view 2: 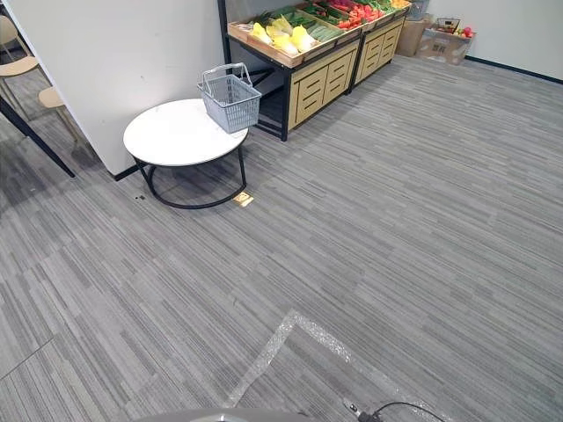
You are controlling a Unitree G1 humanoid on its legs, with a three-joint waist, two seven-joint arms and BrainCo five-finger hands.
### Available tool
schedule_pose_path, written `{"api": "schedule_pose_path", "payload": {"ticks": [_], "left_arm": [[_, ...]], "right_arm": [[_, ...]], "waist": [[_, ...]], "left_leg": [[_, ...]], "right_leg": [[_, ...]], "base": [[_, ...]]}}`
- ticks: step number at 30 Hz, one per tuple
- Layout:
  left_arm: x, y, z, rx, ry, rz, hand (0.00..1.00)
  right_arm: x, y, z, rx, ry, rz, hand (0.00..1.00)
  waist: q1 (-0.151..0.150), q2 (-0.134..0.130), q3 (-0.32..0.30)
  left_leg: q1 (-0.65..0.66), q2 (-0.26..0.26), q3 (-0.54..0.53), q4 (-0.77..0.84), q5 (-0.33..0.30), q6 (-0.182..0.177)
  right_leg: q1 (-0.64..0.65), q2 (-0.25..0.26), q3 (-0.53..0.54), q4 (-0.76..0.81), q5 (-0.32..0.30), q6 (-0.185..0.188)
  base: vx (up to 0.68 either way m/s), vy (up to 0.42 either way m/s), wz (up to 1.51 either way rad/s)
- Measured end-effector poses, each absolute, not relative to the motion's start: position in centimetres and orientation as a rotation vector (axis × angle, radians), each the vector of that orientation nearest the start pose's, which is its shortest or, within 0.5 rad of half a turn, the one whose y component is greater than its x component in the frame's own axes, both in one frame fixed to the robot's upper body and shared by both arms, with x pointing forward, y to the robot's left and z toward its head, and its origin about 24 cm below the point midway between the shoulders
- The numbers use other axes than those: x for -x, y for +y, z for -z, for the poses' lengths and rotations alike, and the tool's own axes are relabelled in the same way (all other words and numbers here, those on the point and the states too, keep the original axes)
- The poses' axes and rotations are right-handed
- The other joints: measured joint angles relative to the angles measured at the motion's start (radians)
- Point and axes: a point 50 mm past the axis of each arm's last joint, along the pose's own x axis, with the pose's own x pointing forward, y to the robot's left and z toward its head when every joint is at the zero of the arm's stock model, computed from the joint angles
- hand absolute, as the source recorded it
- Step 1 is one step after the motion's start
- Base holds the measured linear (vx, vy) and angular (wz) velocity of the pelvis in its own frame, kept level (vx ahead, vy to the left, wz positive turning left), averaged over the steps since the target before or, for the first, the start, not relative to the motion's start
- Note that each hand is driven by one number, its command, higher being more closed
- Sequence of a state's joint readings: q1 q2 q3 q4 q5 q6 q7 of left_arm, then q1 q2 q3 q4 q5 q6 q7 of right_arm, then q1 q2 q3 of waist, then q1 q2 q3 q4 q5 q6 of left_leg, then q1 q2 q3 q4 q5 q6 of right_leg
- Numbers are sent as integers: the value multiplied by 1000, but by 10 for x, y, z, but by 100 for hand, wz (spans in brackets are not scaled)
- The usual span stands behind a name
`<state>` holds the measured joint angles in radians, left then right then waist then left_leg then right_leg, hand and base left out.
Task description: Pick vegetable in the basket
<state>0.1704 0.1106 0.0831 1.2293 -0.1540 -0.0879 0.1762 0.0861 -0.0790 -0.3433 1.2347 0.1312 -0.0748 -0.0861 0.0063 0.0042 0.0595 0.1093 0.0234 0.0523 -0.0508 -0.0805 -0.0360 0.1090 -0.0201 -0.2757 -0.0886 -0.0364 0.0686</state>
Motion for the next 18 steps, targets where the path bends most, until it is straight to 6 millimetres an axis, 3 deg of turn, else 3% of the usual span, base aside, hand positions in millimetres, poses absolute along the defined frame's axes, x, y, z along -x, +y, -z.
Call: {"api": "schedule_pose_path", "payload": {"ticks": [18], "left_arm": [[-22,214,172,-41,1281,-445,0]], "right_arm": [[-51,-215,171,-180,1206,549,0]], "waist": [[2,-8,2]], "left_leg": [[21,-1,25,-16,-4,-6]], "right_leg": [[16,1,9,-14,2,-3]], "base": [[3,5,-2]]}}
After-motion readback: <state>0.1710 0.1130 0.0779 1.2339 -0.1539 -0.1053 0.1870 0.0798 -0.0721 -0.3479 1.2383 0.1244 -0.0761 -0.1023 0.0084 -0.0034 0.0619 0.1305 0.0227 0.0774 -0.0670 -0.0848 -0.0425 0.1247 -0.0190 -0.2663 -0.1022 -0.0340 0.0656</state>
